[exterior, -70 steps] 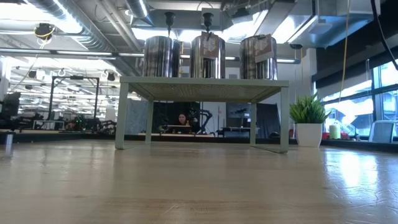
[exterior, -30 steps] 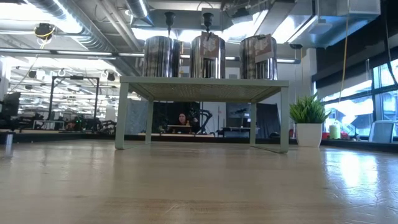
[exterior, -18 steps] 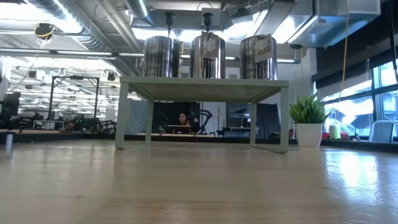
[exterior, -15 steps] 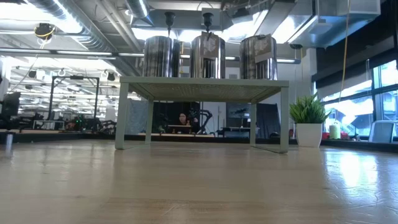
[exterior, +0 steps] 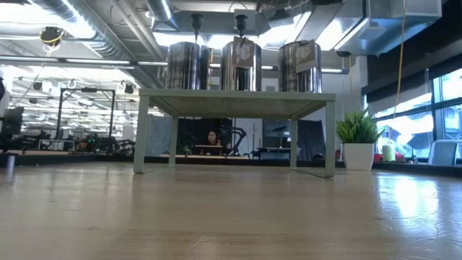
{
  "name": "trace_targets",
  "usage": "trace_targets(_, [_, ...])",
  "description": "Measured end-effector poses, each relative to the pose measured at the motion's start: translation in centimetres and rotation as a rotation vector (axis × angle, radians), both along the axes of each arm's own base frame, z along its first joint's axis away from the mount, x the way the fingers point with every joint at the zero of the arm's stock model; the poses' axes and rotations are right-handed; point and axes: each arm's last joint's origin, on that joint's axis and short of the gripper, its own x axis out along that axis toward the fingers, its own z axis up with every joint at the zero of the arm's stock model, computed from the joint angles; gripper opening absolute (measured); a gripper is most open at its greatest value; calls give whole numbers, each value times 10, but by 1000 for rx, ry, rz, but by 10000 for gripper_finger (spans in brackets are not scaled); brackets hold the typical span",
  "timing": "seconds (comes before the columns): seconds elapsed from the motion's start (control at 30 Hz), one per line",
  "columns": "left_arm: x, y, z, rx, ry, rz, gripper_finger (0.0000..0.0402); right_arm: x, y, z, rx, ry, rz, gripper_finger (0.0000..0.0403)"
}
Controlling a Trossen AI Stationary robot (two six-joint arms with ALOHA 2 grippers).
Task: Pick & Place candle stick holders
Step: Put the candle holder on the shelf aligned with the other candle holder
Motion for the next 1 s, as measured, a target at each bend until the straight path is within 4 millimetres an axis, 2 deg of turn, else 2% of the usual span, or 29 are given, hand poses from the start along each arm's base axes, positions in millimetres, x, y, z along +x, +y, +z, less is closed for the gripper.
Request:
trace_targets(0.27, [-1, 26, 3, -15, -35, 60, 200, -16, -51, 6, -50, -12, -5, 15])
trace_targets(0.63, [3, 47, 1, -27, -46, 122, 200, -29, -111, 11, -120, -75, -11, 15])
trace_targets(0.8, [2, 54, 2, -27, -68, 138, 200, -26, -137, 7, -119, -87, -3, 15])
trace_targets(1.0, [-1, 64, 2, -20, -54, 157, 200, -14, -172, -7, -137, -50, -79, 15])
